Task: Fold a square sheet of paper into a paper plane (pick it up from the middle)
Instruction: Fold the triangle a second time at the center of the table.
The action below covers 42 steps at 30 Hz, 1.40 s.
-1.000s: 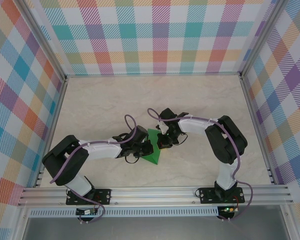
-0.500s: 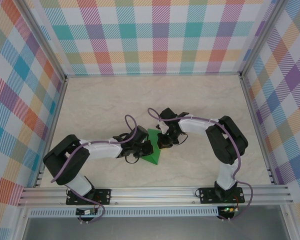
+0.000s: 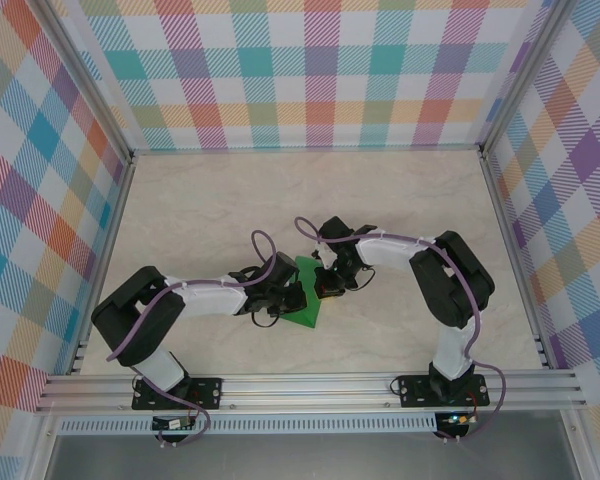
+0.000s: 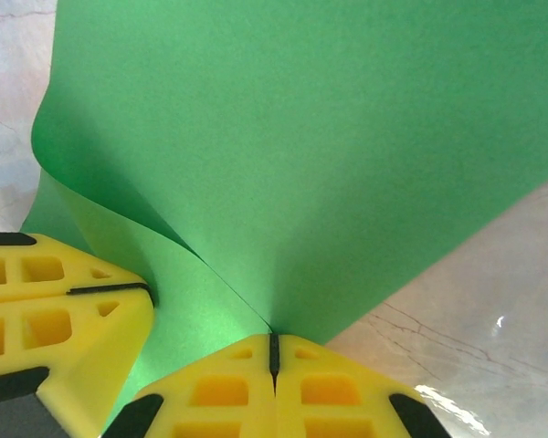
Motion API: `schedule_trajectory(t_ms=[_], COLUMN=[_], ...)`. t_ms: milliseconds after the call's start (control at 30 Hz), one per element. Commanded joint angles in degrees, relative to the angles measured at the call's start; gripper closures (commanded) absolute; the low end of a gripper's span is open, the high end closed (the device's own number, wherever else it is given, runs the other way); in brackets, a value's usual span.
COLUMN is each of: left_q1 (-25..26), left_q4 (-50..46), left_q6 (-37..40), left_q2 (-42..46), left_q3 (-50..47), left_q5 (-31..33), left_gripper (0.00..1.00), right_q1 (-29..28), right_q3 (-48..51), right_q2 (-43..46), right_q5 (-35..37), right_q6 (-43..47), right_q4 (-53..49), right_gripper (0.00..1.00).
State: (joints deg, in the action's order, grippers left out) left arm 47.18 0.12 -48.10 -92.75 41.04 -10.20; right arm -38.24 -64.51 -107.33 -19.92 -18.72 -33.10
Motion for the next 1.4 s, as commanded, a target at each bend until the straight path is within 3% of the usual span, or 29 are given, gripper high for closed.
schedule_trajectory(t_ms=[0,300,533,933,1367], left_q1=[0.8,0.8,0.8,0.9,0.9], left_q4=[-2.1,-6.4,-8.2,-8.7,-9.9], left_q6=[1.2,1.1,1.0,0.9,1.3], left_q2=[-1.6,-2.7,-3.0,-3.1,-2.2], left_q3=[0.9,1.0,0.7,1.2,2.5], left_q5=[0.4,1.8,2.9,3.3,3.0], left_gripper=[0.92,0.94,0.94,0.95,0.96], right_q1=[0.2,0.2,0.2,-0.4,-0.6], right_q3=[0.3,-0.9,-0.7,0.3,1.1], right_q2=[-1.0,-0.3,6.5,2.9,-1.4], right_q5=[0.3,1.8,5.0,-3.9,-0.7], right_q6=[0.8,0.1,-3.5,-5.3,-3.6], right_q4=[-1.6,-3.6,-3.9,2.1,1.3], right_gripper=[0.96,0.89,0.80,0.92,0.94])
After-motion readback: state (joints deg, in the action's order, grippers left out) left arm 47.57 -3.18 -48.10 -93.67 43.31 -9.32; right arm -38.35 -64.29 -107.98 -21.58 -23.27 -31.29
